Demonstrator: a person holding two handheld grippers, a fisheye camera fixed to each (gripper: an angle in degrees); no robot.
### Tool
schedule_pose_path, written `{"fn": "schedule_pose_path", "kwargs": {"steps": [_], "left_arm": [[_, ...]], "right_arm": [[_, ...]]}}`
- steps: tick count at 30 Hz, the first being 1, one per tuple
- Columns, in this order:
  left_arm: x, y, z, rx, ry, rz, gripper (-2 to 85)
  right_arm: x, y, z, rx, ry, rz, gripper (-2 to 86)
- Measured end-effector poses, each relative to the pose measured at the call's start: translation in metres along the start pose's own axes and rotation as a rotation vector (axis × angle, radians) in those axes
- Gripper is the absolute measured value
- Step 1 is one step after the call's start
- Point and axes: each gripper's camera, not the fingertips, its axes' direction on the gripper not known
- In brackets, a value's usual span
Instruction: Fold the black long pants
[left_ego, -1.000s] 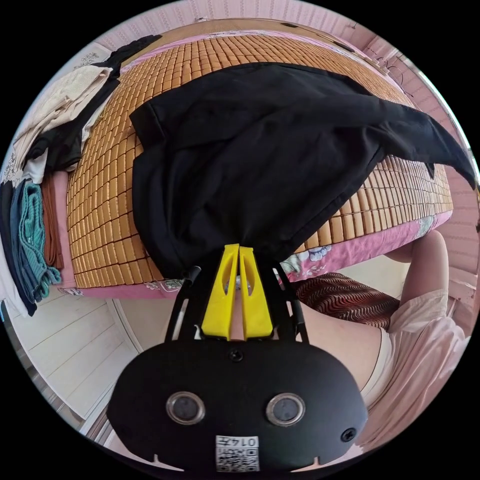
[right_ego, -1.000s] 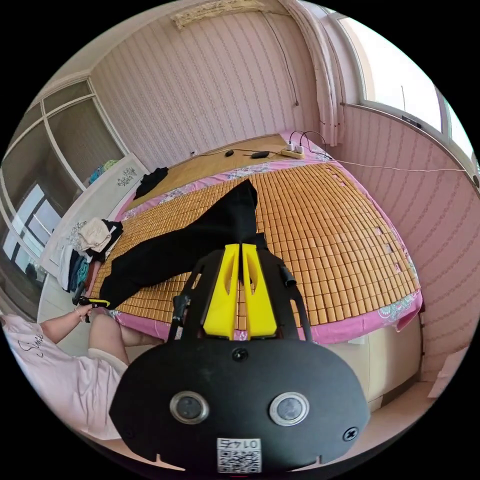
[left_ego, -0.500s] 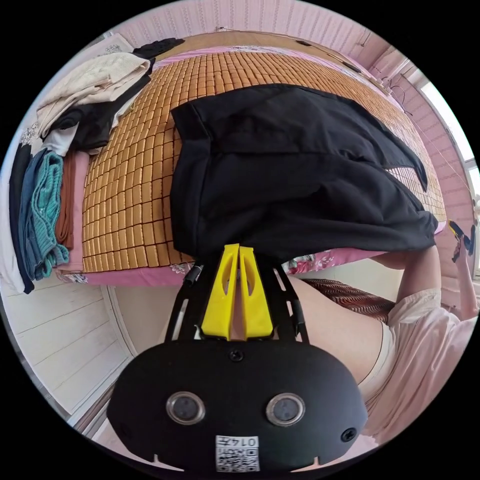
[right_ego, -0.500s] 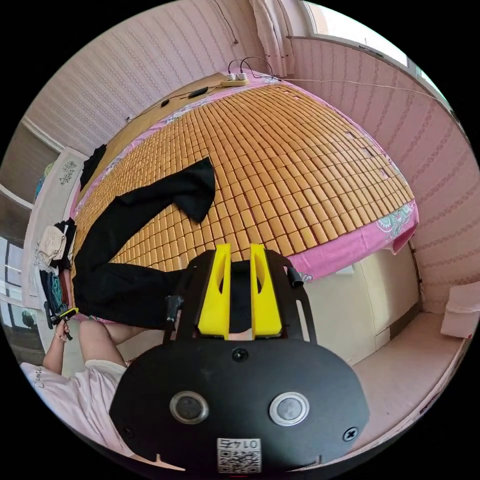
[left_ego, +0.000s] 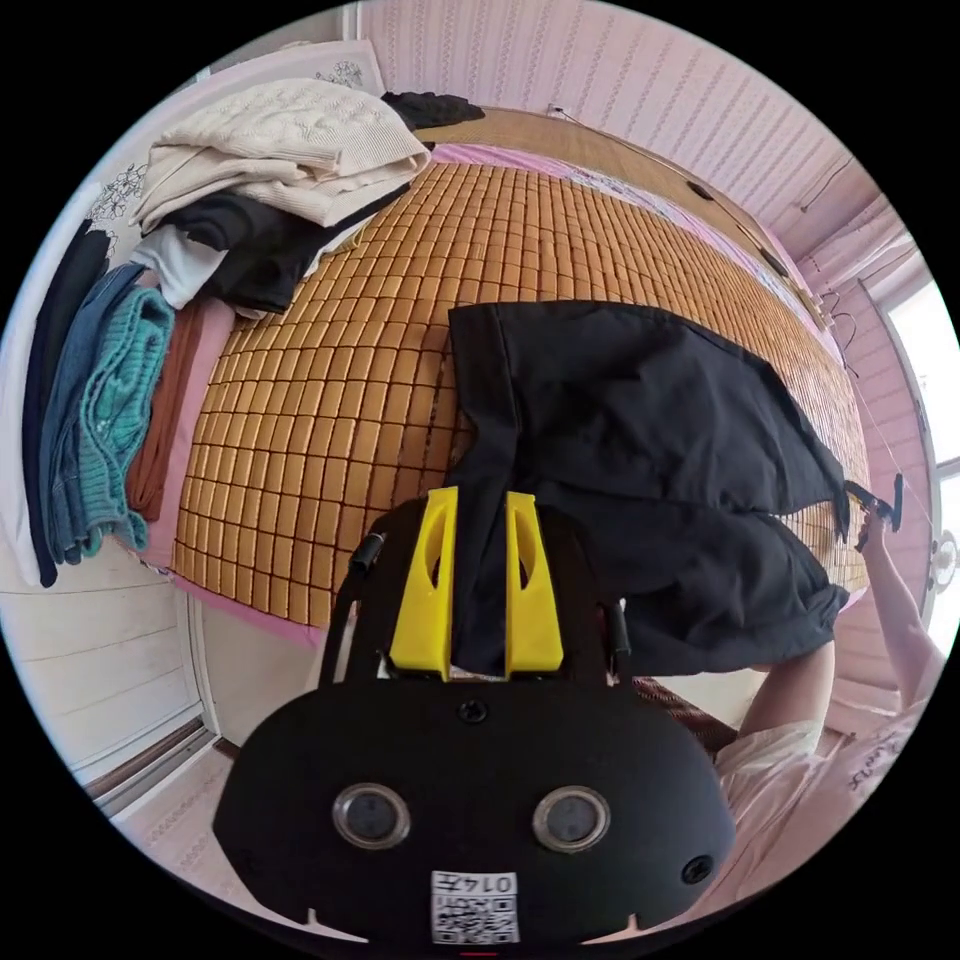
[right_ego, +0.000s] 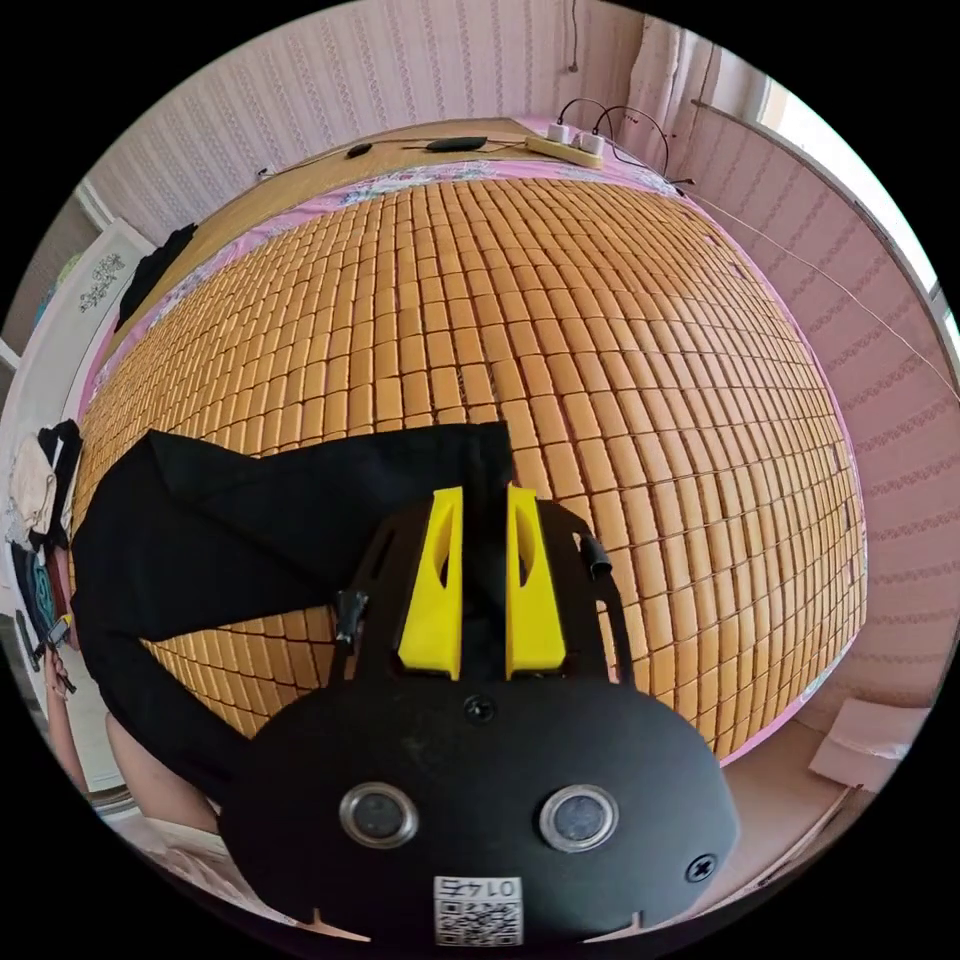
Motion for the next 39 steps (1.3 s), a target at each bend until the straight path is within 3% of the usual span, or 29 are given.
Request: {"fn": "schedule_pose_path", "kwargs": {"steps": [1, 4, 9, 16, 20, 25, 28, 32, 39], "left_arm": [[-0.002, -0.016, 0.01, 0.01, 0.01, -0.023, 9.2], [-0.009, -0.05, 0.034, 0.044, 0.037, -0.091, 11.1], [-0.003, -0.095, 0.083, -0.013, 0.137, -0.12, 9.7], [0.019, -0.123, 0.094, 0.024, 0.001, -0.008, 1.7], [0.031, -0.142, 0.1, 0.07, -0.126, 0.013, 1.8], [0.026, -0.15, 0.128, 0.006, -0.116, -0.055, 4.7], [0.038, -0.134, 0.117, 0.096, -0.097, -0.043, 5.1], [0.108, -0.088, 0.092, 0.188, -0.05, 0.218, 4.9], [0.319, 0.015, 0.126, 0.067, 0.107, 0.834, 5.7]], "right_arm": [[-0.008, 0.002, -0.002, 0.066, 0.063, -0.007, 4.1], [-0.031, -0.002, 0.003, 0.032, 0.176, -0.121, 1.2], [-0.035, -0.02, -0.022, 0.093, 0.203, -0.177, 0.0], [-0.014, -0.082, -0.043, 0.143, 0.205, 0.047, -0.1], [-0.038, -0.114, -0.03, 0.126, 0.249, -0.009, 0.1], [-0.056, -0.125, -0.001, 0.059, 0.256, -0.067, 4.8], [-0.043, -0.088, -0.013, 0.12, 0.194, -0.122, 5.9], [-0.004, -0.004, -0.034, 0.123, 0.087, -0.183, 6.9], [0.08, 0.176, -0.025, -0.058, 0.057, -0.046, 12.3]]}}
